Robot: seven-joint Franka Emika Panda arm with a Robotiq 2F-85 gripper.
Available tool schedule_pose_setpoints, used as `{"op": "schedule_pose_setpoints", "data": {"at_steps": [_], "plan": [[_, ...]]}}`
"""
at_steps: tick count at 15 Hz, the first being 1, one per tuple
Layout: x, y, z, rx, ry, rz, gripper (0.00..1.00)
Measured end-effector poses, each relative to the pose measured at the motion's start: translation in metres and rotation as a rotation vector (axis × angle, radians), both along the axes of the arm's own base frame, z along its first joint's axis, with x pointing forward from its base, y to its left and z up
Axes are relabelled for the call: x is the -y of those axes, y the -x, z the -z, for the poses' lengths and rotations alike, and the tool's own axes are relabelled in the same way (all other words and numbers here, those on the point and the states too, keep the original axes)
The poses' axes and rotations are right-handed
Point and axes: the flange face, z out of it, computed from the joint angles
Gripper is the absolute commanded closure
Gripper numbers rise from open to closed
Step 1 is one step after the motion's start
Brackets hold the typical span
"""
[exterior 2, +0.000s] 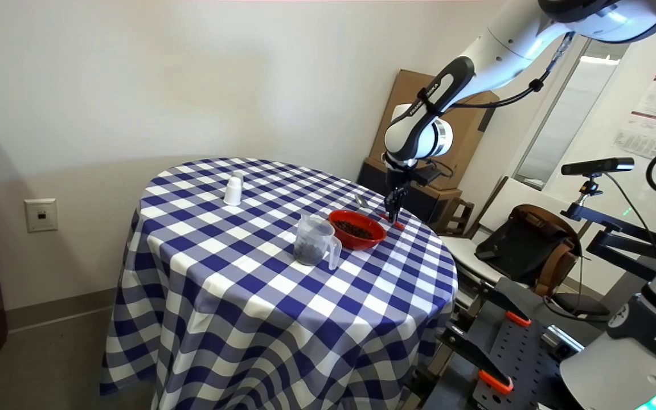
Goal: Use the spoon to
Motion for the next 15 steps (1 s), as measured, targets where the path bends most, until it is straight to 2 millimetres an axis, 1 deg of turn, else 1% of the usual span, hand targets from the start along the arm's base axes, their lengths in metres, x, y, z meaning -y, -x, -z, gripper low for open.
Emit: {"op": "schedule_pose_setpoints", "data": {"at_steps": [3, 6, 9, 13, 15], "plan": [[-0.001, -0.01, -0.029, 0.026, 0.097, -0.119, 0.93], [-0.017, -0.015, -0.047, 0.027, 0.182, -0.271, 0.93], [-0.047, -0.017, -0.059, 0.021, 0.245, -0.442, 0.93], [-0.097, -0.019, -0.067, 0.002, 0.284, -0.651, 0.93], [-0.12, -0.019, -0.069, -0.013, 0.31, -0.734, 0.93]]}}
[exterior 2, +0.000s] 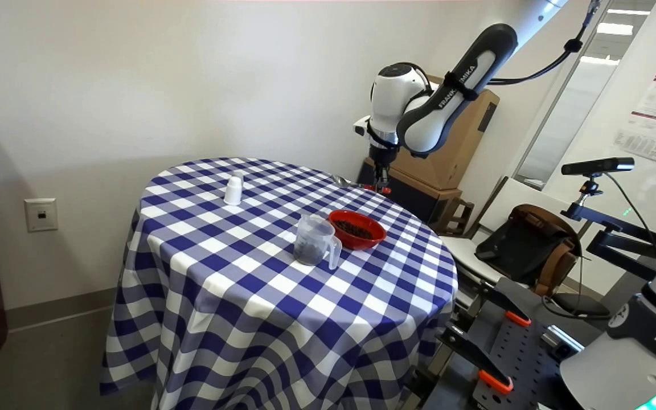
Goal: Use the spoon to
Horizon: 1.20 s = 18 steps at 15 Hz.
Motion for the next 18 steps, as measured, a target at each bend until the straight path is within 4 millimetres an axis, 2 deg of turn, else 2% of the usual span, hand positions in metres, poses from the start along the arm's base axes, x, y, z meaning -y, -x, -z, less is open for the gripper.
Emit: {"op": "schedule_pose_setpoints", "data": {"at_steps": [5, 12, 15, 18], "plan": [[-0.043, 0.002, 0.009, 0.003, 0.2, -0.199, 0.93], [-0.083, 0.019, 0.051, 0.024, 0.53, -0.422, 0.93], [-0.089, 0.028, 0.067, 0.022, 0.623, -0.45, 0.93], [-0.082, 0.036, 0.074, 0.007, 0.671, -0.44, 0.93]]}}
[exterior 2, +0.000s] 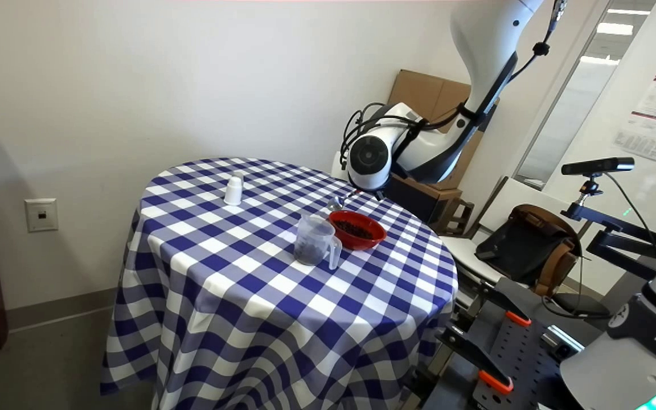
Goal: Use the spoon to
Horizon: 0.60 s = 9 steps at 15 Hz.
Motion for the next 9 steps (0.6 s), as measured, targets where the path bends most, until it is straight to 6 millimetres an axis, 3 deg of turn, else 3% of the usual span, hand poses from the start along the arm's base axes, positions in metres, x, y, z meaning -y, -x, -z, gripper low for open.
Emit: {"op": "schedule_pose_setpoints", "data": {"at_steps": [9], "plan": [[0.028, 0.005, -0.005, 0.024, 0.022, 0.067, 0.93]]}}
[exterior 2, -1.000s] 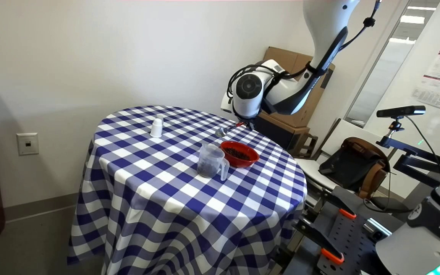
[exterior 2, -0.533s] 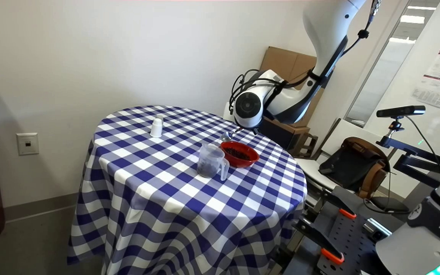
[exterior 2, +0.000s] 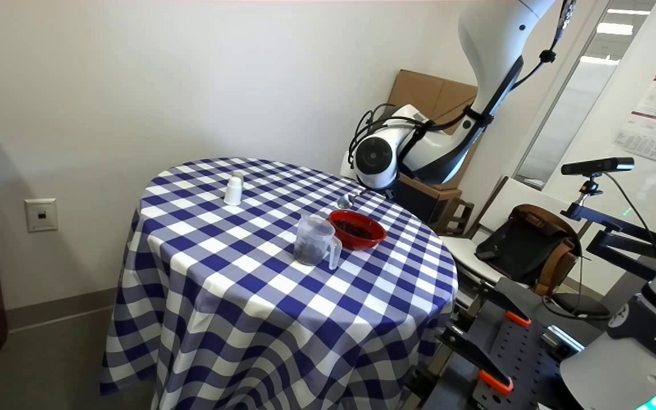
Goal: Use the spoon to
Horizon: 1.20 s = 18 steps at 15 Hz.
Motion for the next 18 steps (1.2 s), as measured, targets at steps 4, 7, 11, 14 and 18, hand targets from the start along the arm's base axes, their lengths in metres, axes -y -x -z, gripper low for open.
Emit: {"op": "schedule_pose_setpoints", "data": {"at_steps": [4, 7, 11, 14, 18], "plan": [[0.001, 0.011, 0.006, -0.015, -0.005, 0.029, 0.93], [-0.003, 0.025, 0.012, -0.035, -0.002, 0.056, 0.93], [-0.008, 0.038, 0.012, -0.035, 0.028, 0.069, 0.93], [-0.013, 0.046, 0.015, -0.042, 0.064, 0.071, 0.93], [-0.022, 0.056, 0.02, -0.059, 0.098, 0.062, 0.93]]}}
